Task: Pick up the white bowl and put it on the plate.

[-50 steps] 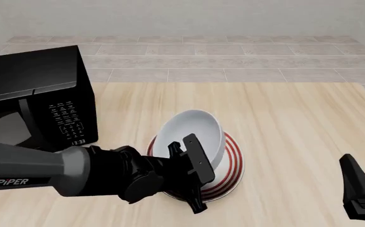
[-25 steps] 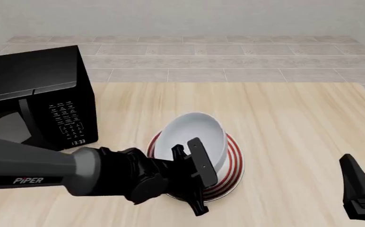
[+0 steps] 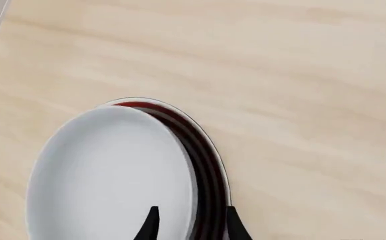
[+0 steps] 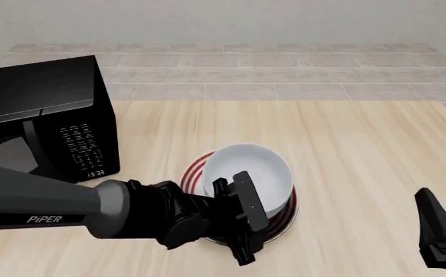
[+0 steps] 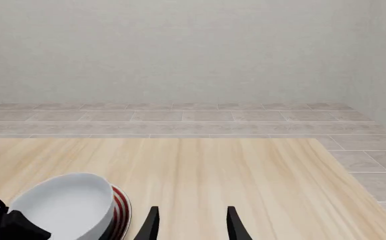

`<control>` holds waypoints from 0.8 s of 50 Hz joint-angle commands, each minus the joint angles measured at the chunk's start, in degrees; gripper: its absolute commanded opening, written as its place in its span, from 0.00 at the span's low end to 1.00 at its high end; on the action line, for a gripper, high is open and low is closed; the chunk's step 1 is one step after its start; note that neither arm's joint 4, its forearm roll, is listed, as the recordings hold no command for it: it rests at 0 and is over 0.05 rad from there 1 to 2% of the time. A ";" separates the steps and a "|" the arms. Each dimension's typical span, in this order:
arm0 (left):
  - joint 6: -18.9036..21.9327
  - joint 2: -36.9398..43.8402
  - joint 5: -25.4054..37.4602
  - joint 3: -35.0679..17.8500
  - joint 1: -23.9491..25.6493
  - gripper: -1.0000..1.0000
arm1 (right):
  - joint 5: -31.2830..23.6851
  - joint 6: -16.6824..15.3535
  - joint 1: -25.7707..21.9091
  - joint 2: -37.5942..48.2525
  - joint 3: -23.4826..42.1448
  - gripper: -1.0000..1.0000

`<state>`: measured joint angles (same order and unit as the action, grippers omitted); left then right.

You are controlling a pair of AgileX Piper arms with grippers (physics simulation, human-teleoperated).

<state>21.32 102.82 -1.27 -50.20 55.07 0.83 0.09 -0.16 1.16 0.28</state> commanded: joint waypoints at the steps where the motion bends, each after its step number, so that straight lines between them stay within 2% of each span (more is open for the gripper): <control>1: 0.19 -0.23 0.78 -0.09 0.06 1.00 | -0.23 -0.11 0.13 -0.24 -0.04 1.00; 19: 1.58 -2.52 2.04 0.82 -0.58 1.00 | -0.23 -0.13 0.14 -0.24 -0.04 1.00; 40: 4.15 -11.75 6.80 3.44 -1.80 1.00 | -0.23 -0.13 0.13 -0.25 -0.04 1.00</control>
<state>24.11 95.21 3.41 -47.94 54.01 0.82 0.09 -0.16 1.15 0.28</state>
